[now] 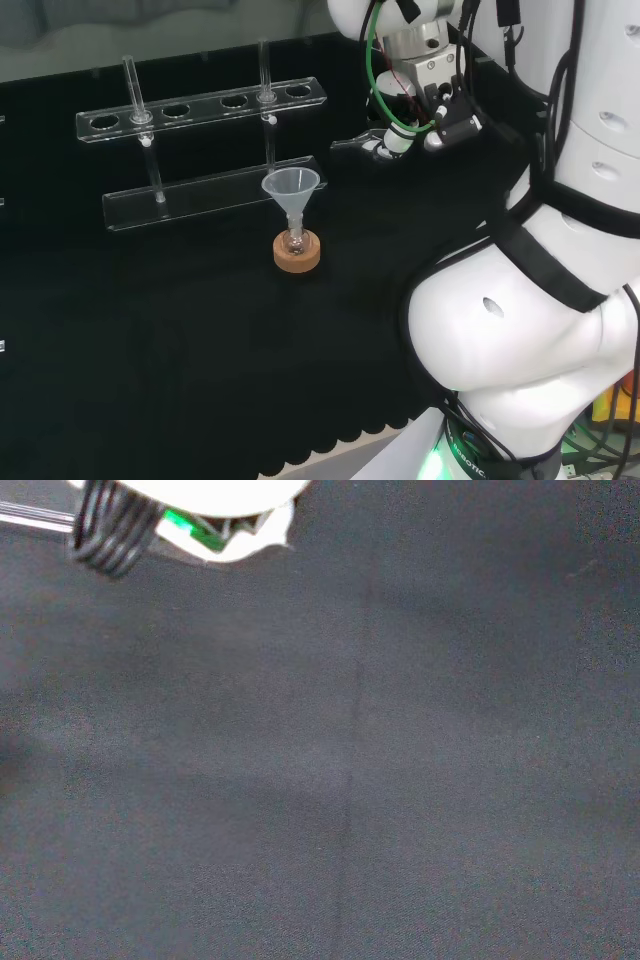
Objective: Pour all the NaCl from the weighing funnel into the round-bottom flask.
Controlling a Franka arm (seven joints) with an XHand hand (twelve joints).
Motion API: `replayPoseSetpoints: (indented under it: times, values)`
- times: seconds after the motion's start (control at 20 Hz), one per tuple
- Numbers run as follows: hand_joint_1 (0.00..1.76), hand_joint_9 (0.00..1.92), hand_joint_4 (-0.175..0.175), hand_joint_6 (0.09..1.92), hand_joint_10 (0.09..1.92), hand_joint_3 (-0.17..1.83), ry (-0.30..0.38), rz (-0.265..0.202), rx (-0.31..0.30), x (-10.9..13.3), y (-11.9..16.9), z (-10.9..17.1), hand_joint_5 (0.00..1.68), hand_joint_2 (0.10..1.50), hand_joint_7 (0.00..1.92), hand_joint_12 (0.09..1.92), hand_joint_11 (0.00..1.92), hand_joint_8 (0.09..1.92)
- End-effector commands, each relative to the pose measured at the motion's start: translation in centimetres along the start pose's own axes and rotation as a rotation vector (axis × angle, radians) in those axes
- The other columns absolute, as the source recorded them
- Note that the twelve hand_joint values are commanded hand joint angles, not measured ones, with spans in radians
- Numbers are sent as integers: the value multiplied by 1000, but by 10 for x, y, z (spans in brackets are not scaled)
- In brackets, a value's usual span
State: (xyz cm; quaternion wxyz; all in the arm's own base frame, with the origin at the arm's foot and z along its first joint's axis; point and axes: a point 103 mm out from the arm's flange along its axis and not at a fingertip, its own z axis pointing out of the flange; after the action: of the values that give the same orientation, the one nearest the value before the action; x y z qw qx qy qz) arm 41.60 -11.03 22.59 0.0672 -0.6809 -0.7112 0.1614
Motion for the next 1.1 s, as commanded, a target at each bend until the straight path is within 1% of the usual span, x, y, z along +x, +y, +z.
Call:
replayPoseSetpoints:
  times: [0.05,0.25,0.5,0.65,1.1]
  values:
    - [1097,651,175,865,534,677,-25,-17,23,13,-18,-14,1168,688,382,1306,387,629]
    - [1096,670,175,867,544,679,-32,-28,26,20,-20,-19,1167,688,385,1307,388,631]
    - [1097,742,175,875,555,692,-38,-31,37,27,-22,-21,1166,682,484,1304,401,648]
    - [1097,755,175,877,552,697,-50,-36,45,32,-23,-22,1166,680,502,1302,405,645]
    - [1096,762,175,878,550,698,-124,-51,95,43,-22,-27,1166,679,500,1302,406,640]
